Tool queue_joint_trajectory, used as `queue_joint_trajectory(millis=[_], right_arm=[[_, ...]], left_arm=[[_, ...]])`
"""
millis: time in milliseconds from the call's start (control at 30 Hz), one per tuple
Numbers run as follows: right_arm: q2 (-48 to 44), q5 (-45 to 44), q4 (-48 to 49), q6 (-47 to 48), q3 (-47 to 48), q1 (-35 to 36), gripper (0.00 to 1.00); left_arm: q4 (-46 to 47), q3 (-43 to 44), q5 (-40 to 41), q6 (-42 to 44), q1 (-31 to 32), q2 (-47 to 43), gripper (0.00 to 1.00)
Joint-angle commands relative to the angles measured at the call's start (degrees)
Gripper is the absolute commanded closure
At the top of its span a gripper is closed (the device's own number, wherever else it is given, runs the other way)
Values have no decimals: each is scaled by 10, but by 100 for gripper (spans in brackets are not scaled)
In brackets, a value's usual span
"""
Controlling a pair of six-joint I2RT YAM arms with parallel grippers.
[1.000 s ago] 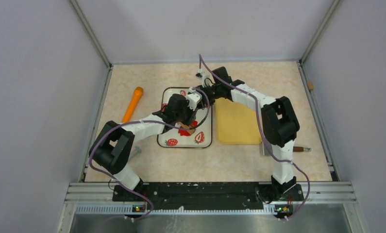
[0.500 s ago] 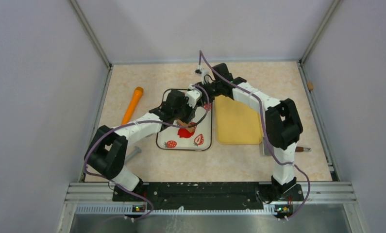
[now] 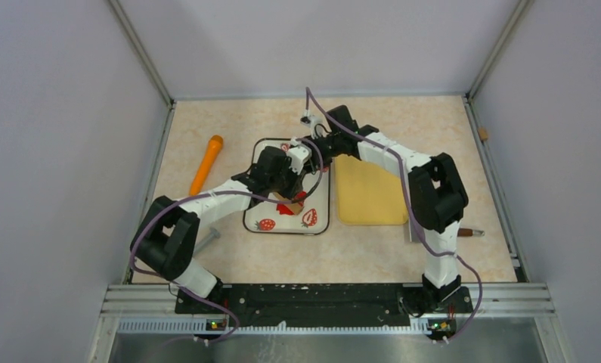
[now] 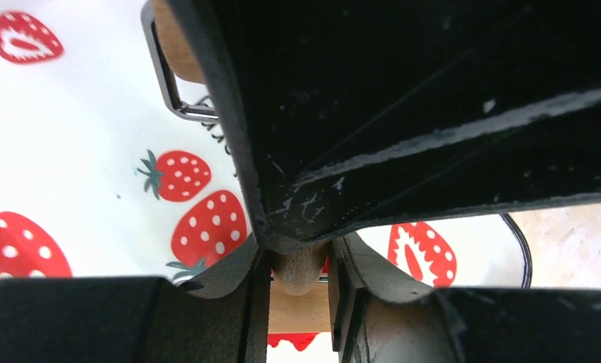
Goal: Roll out the dumpling wrappers from the dough
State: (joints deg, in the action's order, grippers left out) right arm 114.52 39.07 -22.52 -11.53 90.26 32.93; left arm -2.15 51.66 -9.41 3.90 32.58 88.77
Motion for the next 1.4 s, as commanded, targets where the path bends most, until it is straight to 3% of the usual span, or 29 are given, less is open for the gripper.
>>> queue_joint_trajectory(millis=[0, 333, 767, 1033, 1200, 1367], right_arm=[[18, -10, -10, 22, -13, 9, 100], [49, -30, -3, 35, -26, 25, 100], [66, -13, 23, 16, -33, 55, 100], [50, 11, 11, 1, -1, 57, 100], [-1, 19, -1, 11, 40, 44, 100], [-12, 0, -15, 54, 45, 34, 100]], left_arm=[[24, -25, 8, -71, -16, 6, 100], [24, -77, 12, -124, -28, 3, 100], [-82, -82, 66, -205, -34, -38, 100], [-116, -60, 66, -194, -34, -99, 100], [-87, -27, 6, -118, -31, -152, 100], [-68, 4, 21, -107, -25, -110, 100]])
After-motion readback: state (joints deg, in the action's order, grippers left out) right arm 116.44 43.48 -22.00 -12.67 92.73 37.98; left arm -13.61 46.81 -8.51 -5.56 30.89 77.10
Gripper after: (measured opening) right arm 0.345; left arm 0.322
